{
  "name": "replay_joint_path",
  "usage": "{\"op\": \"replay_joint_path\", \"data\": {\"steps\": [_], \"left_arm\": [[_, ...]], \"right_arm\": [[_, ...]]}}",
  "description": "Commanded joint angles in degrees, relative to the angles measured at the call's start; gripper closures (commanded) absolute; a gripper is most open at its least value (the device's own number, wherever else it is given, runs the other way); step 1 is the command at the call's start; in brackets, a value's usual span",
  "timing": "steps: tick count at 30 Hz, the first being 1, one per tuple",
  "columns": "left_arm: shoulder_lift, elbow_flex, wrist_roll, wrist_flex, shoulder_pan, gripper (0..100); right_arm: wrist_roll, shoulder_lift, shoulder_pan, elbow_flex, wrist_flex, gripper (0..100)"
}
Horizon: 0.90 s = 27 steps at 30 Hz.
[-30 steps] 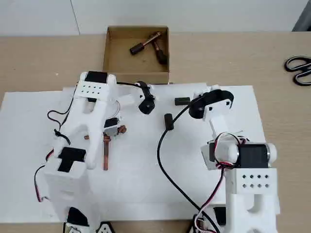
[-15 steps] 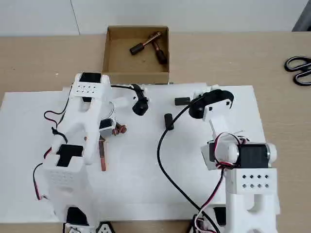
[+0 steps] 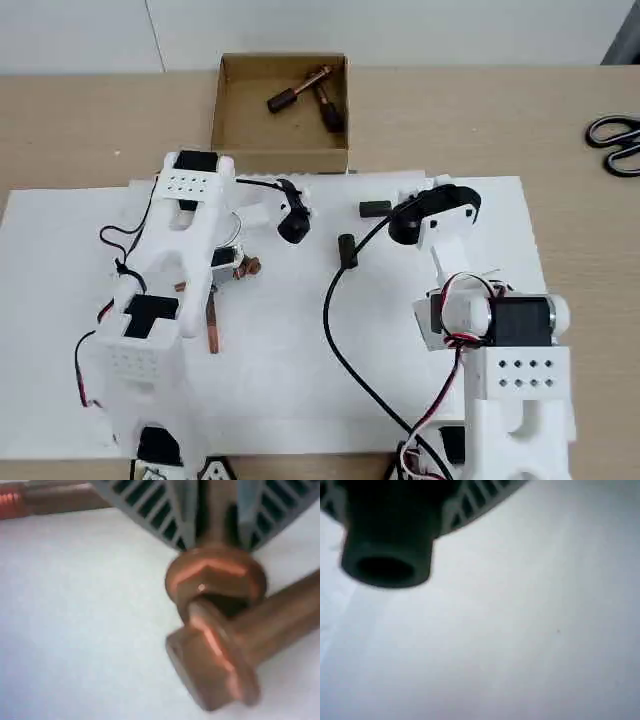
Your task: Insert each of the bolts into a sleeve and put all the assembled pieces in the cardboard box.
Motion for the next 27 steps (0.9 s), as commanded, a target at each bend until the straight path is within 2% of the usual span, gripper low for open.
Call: {"op": "replay_joint_path", "data": {"steps": [1, 8, 17, 21, 27], "left_arm": [[0.35, -0.22, 0.18, 0.09, 1.85, 97], [0.35, -0.31, 0.26, 0.0, 1.49, 94], [0.44, 0.04, 1.93, -4.22, 0.88, 93], [0.44, 0.04, 1.93, -4.31, 0.88, 99], [-0.26, -0.31, 1.93, -3.87, 0.88, 99]], "right_arm": [[0.53, -0.75, 0.48, -0.26, -1.1, 99.5], [0.53, -0.75, 0.48, -0.26, -1.1, 99.5], [0.53, -0.75, 0.48, -0.26, -0.92, 99.5], [0.53, -0.75, 0.48, -0.26, -1.01, 99.5], [0.53, -0.75, 0.48, -0.26, -0.84, 99.5]]}}
